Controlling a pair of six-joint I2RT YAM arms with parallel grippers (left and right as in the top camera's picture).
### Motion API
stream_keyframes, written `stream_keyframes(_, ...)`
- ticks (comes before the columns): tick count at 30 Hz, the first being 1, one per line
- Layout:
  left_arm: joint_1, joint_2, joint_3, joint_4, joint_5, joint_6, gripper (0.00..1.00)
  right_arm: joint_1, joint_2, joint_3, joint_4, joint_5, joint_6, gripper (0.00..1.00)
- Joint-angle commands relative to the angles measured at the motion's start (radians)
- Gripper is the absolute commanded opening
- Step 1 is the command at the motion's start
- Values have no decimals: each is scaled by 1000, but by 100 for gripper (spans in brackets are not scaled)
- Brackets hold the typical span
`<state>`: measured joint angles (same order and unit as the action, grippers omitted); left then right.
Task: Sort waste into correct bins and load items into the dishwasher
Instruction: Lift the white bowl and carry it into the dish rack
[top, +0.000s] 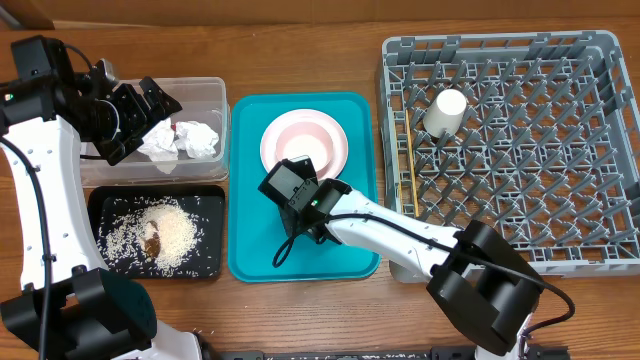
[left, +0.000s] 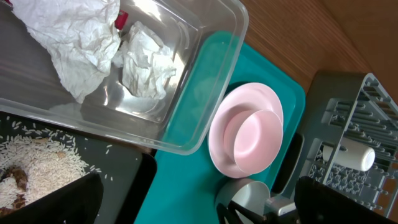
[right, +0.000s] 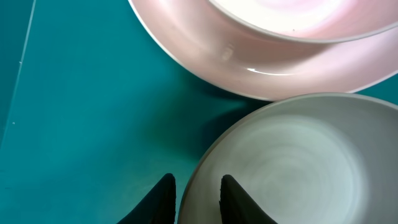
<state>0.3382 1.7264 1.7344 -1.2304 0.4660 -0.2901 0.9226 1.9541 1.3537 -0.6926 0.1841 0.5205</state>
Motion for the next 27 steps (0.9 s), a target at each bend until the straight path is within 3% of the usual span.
stream_keyframes(1, -6, 5, 22, 2, -6, -13, 100, -1, 19, -7, 2, 8, 8, 25)
stream_keyframes(7, -6, 5, 22, 1, -6, -13, 100, -1, 17, -2, 0, 11, 8, 11)
stream_keyframes(8, -6, 5, 22, 1, -6, -13, 100, -2, 8, 9, -15, 12, 6, 4)
stream_keyframes(18, -6, 5, 22, 2, -6, -13, 100, -2, -175, 162, -270, 33, -4, 4)
stream_keyframes(22, -6, 5, 22, 1, -6, -13, 100, -19, -293, 182, -286, 32, -61, 4)
stream_keyframes(27, -6, 5, 22, 2, -6, -13, 100, -170, -467, 182, -318, -103, -105, 4)
